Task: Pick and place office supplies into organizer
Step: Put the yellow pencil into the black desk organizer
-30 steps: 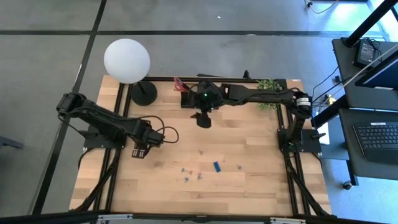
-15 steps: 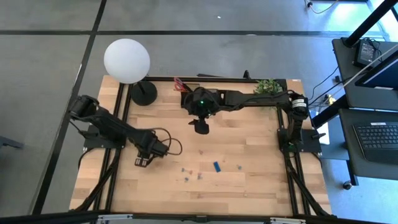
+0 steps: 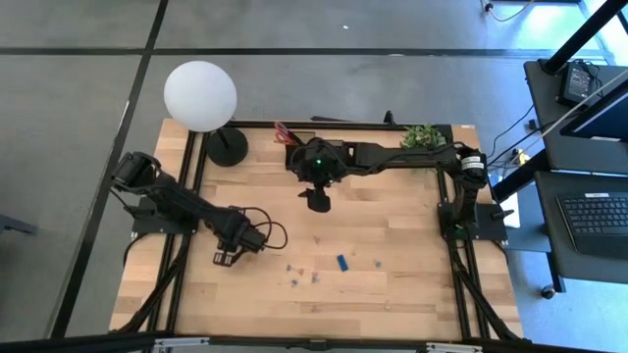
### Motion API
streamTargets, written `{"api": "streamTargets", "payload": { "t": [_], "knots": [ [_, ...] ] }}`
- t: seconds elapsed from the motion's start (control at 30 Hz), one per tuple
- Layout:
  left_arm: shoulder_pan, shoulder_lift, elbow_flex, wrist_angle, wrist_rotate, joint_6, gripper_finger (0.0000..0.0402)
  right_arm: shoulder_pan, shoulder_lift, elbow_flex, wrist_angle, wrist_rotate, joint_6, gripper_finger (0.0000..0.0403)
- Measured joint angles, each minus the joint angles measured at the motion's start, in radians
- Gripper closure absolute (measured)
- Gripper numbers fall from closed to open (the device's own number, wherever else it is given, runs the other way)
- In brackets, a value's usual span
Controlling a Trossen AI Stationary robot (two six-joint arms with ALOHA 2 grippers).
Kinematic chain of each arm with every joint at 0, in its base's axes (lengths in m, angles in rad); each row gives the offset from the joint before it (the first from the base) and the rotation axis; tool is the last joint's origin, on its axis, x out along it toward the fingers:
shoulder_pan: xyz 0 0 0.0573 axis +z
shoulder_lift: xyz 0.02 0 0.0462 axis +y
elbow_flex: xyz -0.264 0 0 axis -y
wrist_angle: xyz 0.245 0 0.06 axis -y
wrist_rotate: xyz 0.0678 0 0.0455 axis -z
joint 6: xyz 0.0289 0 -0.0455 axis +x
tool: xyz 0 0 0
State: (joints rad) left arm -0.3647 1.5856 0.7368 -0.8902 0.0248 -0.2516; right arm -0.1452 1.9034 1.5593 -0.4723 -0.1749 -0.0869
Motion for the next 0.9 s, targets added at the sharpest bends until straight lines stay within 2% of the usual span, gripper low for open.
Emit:
{"api": "streamTargets", "payload": {
  "t": [0.43, 0.6, 0.8, 0.9],
  "knots": [
    [0.061, 0.001, 0.000, 0.015, 0.031, -0.051, 0.0369, -0.008, 0.000, 0.000, -0.062, 0.000, -0.006, 0.0161],
    [0.080, 0.009, 0.043, 0.010, 0.032, -0.075, 0.0384, -0.018, -0.001, 0.000, -0.102, 0.021, -0.026, 0.0161],
    [0.108, 0.007, 0.065, 0.186, 0.018, -0.098, 0.0382, -0.040, -0.001, 0.000, -0.216, 0.102, -0.037, 0.0161],
    [0.131, 0.019, 0.066, 0.300, 0.021, -0.131, 0.0384, -0.053, -0.001, 0.000, -0.308, 0.103, -0.040, 0.0161]
  ]
}}
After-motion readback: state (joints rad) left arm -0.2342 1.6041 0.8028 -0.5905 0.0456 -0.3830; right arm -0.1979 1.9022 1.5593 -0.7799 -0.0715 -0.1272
